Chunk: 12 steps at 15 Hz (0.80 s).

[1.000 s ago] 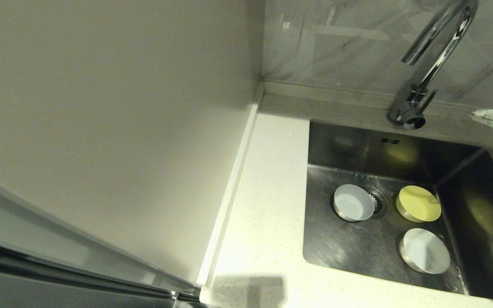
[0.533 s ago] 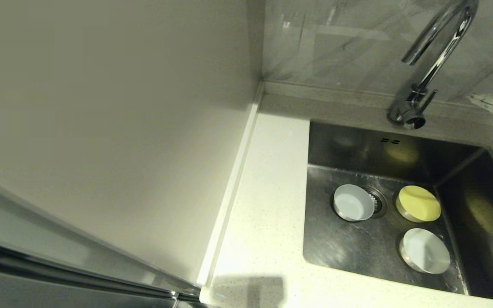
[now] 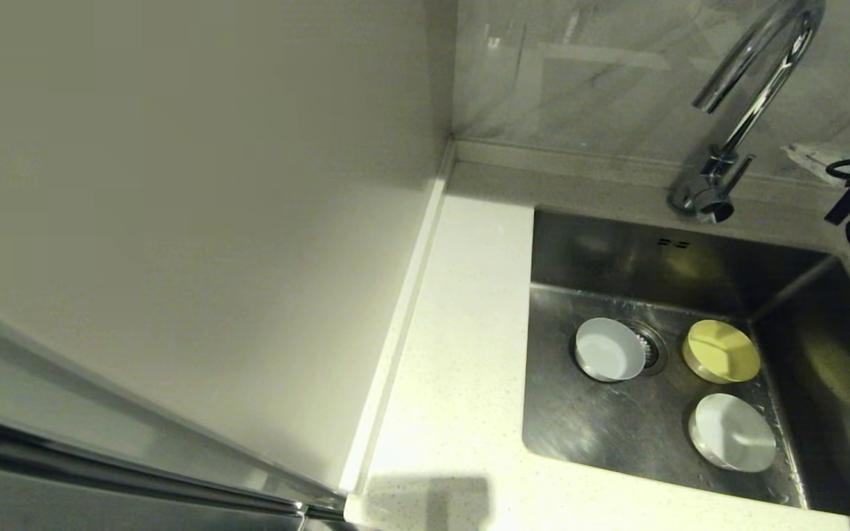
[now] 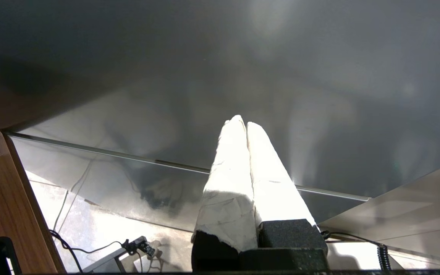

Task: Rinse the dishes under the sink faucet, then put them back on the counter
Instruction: Turn on the faucet

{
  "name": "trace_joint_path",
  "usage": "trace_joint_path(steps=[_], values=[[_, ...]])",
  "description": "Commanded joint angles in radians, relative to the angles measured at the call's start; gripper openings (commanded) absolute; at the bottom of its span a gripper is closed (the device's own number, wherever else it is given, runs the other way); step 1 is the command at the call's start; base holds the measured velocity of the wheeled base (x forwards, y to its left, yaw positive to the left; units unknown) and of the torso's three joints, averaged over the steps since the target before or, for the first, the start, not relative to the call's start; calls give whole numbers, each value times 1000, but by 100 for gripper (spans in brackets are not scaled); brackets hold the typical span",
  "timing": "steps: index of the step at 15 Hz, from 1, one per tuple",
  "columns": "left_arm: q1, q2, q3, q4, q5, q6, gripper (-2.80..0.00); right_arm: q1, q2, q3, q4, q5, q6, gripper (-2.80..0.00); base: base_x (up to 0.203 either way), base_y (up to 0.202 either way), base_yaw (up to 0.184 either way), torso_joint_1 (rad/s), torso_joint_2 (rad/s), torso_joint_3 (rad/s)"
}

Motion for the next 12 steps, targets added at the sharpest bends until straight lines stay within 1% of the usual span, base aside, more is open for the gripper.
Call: trace_joint_path(steps=[1, 2, 3, 8, 12], values=[[0, -1, 3, 0, 0, 0, -280, 19, 36, 3, -127, 5, 81, -280, 0, 0, 0, 0, 0, 0], [0, 0, 3, 0, 0, 0, -280, 28, 46, 8, -176, 3, 109, -280, 0, 0, 0, 0, 0, 0], [-1, -2, 3, 0, 0, 0, -280, 35, 54, 16, -202, 3, 116, -280, 0, 0, 0, 0, 0, 0], [0, -2, 3, 0, 0, 0, -280, 69, 88, 11, -215, 4, 113, -280, 0, 0, 0, 0, 0, 0], [0, 0, 3, 0, 0, 0, -280, 80, 120, -4, -248, 2, 110, -280, 0, 0, 0, 0, 0, 0]])
